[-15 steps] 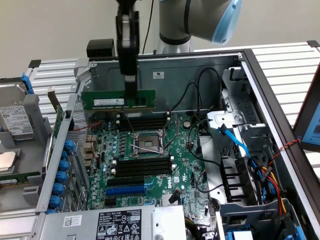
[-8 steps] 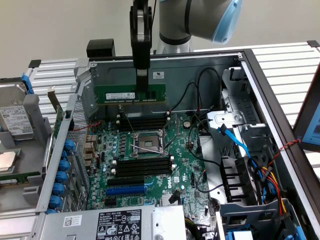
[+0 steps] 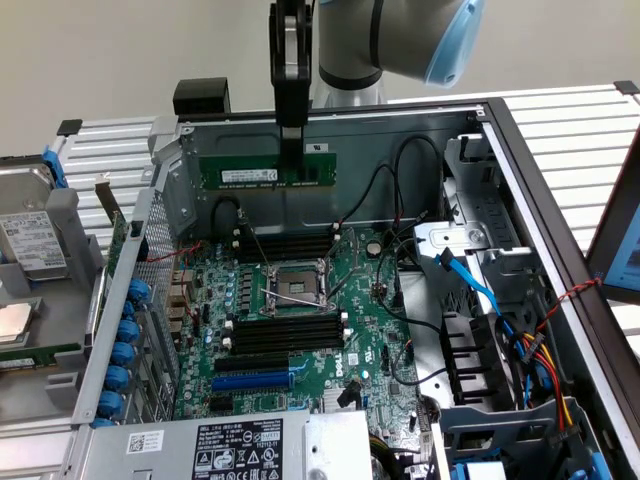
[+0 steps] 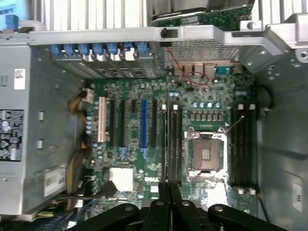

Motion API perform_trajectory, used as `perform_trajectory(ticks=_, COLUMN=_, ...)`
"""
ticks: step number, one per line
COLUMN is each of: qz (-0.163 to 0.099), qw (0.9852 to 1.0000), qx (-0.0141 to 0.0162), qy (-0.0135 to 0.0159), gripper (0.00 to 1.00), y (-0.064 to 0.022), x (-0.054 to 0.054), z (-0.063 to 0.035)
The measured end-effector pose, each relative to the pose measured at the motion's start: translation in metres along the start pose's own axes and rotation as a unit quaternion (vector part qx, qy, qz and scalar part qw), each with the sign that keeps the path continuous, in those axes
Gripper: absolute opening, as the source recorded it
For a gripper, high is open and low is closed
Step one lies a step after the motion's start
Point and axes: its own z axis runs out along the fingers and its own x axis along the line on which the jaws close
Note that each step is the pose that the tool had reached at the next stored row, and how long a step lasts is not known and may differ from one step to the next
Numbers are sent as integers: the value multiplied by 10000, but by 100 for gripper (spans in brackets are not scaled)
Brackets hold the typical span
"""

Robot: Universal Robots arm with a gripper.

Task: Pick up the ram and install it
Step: 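Pick up the ram and move it above insertion slot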

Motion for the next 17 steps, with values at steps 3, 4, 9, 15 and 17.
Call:
perform_trajectory(ticks=3, qz=0, qw=10000, qx=-1, qy=-10, gripper=12, y=0, x=0, z=0)
perform_trajectory(ticks=4, qz=0, qw=10000, qx=-1, qy=-10, gripper=12, y=0, x=0, z=0)
perform_trajectory(ticks=9, qz=0, qw=10000, qx=0, qy=-10, gripper=12, y=0, x=0, z=0)
perform_trajectory(ticks=15, qz=-3, qw=10000, qx=-1, qy=-44, gripper=12, y=0, x=2, z=0)
perform_trajectory(ticks=17, qz=-5, qw=10000, qx=-3, qy=-91, gripper=12, y=0, x=3, z=0)
